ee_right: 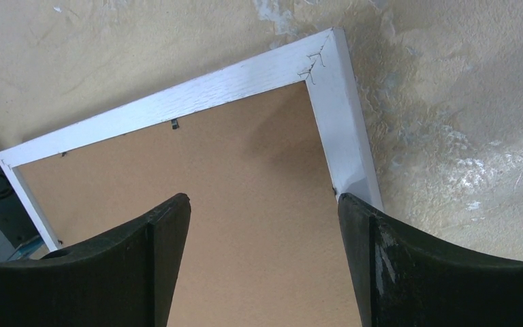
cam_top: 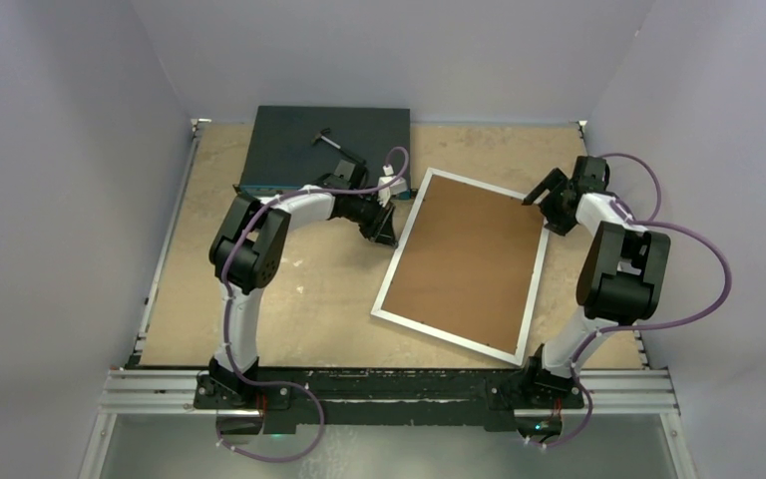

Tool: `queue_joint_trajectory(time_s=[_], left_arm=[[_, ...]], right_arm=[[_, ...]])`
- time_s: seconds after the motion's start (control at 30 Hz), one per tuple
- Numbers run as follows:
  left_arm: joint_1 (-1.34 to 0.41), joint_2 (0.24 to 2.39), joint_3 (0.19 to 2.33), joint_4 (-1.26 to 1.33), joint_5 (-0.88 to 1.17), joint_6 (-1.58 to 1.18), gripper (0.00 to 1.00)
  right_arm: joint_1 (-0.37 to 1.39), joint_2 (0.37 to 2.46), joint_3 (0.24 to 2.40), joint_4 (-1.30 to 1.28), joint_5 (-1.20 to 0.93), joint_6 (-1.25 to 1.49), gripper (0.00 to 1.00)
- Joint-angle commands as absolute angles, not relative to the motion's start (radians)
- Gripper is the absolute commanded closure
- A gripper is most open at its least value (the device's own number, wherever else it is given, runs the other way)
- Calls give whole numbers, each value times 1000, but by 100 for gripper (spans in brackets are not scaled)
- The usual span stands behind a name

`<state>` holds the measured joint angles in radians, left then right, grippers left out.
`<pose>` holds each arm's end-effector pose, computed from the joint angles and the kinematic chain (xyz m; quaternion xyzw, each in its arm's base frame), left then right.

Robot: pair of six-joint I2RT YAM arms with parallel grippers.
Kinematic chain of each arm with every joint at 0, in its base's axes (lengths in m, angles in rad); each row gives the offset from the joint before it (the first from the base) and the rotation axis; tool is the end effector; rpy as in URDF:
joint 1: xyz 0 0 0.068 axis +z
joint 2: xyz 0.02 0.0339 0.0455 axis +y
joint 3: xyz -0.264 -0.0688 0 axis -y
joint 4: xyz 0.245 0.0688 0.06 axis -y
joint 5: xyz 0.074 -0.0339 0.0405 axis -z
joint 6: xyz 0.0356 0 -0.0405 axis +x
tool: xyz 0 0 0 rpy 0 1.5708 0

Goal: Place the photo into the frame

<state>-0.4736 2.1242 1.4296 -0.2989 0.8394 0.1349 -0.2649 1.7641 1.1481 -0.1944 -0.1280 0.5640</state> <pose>0.3784 -0.2237 0.1454 0.3729 0.8005 -0.4289 0.1904 0.3686 -0.0953 0.2008 0.3514 0.8578 0.1139 0.3574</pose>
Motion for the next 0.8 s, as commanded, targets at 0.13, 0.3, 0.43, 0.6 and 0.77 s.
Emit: queue_joint_trajectory(time_s=[0.13,0.3,0.43,0.6,0.77], left_arm=[[-496,2134,1417,-306,801,181,79],[-514,2155,1424,-323,744,207,81],[-518,2168,1422,-330,724,224,82],[-525,2179,1429,-345,689,253,84],[-526,2189,1436,-369,677,283,86]], right_arm=[[-269,1765,1132,-175,-149,549,18],[-270,1780,1122,-161,-159,549,19],[-270,1780,1113,-158,-161,547,19],[-269,1794,1108,-146,-167,544,19],[-269,1811,1108,-133,-160,545,20]])
